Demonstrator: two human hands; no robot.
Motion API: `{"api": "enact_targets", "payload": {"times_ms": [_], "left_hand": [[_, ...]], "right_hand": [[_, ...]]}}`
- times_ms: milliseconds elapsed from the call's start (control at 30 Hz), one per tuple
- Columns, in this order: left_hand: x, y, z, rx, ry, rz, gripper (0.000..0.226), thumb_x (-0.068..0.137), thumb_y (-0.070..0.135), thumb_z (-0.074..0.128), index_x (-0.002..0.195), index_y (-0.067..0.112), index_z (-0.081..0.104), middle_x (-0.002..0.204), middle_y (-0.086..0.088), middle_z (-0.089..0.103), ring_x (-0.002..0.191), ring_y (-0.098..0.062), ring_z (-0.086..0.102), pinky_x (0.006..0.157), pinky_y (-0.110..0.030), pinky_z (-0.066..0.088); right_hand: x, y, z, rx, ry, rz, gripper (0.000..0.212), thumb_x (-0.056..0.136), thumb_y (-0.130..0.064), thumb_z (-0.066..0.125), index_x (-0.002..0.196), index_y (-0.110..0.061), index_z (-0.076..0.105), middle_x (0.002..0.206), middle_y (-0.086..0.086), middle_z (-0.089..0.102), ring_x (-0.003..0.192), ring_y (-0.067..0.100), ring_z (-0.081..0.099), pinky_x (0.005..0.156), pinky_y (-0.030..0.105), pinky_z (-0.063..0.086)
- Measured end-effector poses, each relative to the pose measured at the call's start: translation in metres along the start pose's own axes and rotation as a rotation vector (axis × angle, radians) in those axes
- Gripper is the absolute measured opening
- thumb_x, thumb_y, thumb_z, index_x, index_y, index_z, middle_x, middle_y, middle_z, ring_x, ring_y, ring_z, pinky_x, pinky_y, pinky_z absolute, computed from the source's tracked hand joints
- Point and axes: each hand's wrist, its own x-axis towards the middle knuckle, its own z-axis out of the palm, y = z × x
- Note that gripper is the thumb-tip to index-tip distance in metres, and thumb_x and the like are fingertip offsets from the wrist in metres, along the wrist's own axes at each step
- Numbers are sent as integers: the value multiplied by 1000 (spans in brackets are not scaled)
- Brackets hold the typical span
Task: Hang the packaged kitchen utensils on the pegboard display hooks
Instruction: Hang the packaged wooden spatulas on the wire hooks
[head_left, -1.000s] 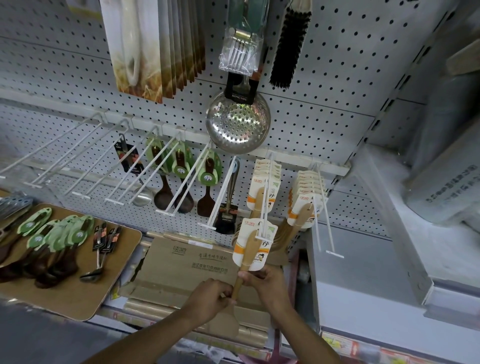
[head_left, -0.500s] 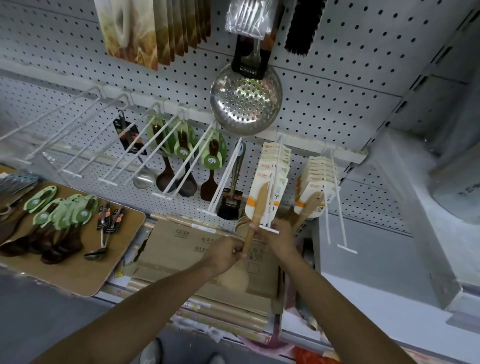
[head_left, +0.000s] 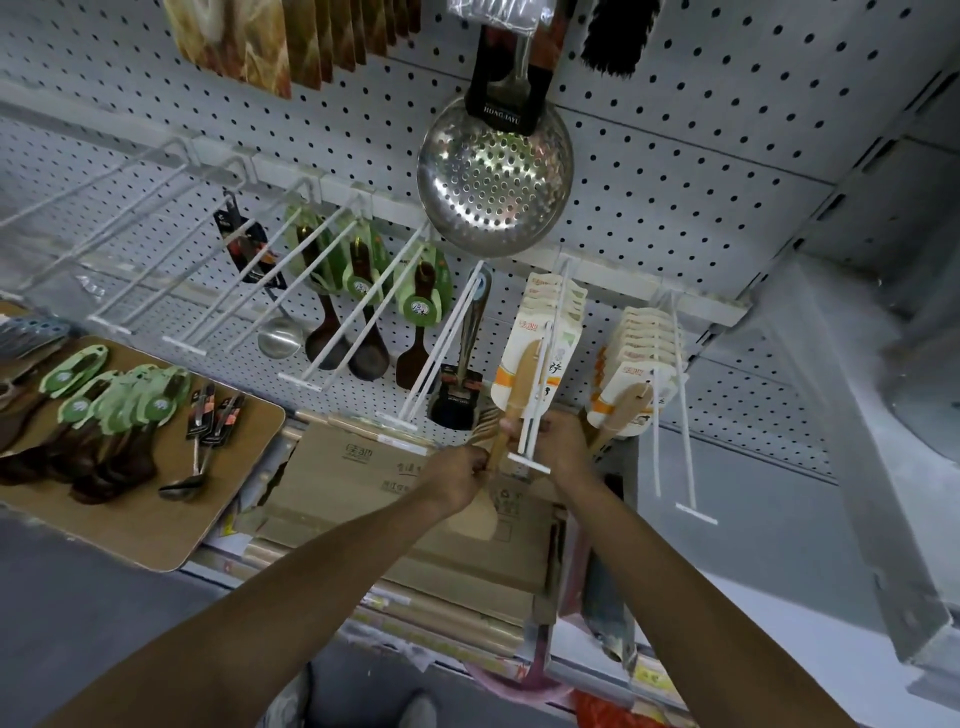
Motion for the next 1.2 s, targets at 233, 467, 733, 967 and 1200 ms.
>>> {"api": "enact_targets", "payload": {"times_ms": [233, 467, 733, 967, 1200], "left_hand": [[-21, -23, -16, 124, 90, 47, 42, 92, 30, 63, 132, 25, 53, 131, 0, 58, 105, -20, 63, 87, -31, 52], [-55, -34, -59, 351, 274, 199, 49, 93, 33, 55, 140, 27, 43, 137, 5, 51, 120, -19, 53, 88, -35, 53], [-107, -47, -105, 551, 404, 282, 49, 91, 41, 50, 138, 28, 44, 138, 8, 50, 125, -18, 48, 94, -40, 50], [-157, -71, -147, 652, 465, 256, 55, 88, 45, 55, 138, 26, 44, 139, 6, 49, 130, -20, 45, 99, -40, 44], [-219, -126, -194, 656, 492, 178, 54, 85, 48, 50, 134, 27, 46, 138, 5, 48, 130, -20, 43, 103, -43, 41]], "right_hand": [[-22, 16, 0, -163, 33, -97, 27, 81, -25, 78, 103, -13, 69, 91, 2, 73, 88, 18, 68, 81, 33, 56], [-60, 2, 3, -557, 19, -388, 28, 89, -12, 66, 117, -9, 63, 114, 10, 65, 101, 25, 62, 83, 30, 49], [-86, -23, 28, -825, 0, -652, 42, 94, -31, 55, 134, -21, 48, 126, 3, 55, 110, 25, 57, 90, 39, 51], [-118, -52, 67, -918, 81, -798, 51, 92, -37, 60, 139, -22, 44, 133, -2, 51, 121, 17, 48, 92, 34, 49], [-147, -87, 140, -883, 40, -902, 51, 89, -29, 64, 136, -17, 47, 129, -1, 53, 119, 18, 48, 98, 32, 48]]}}
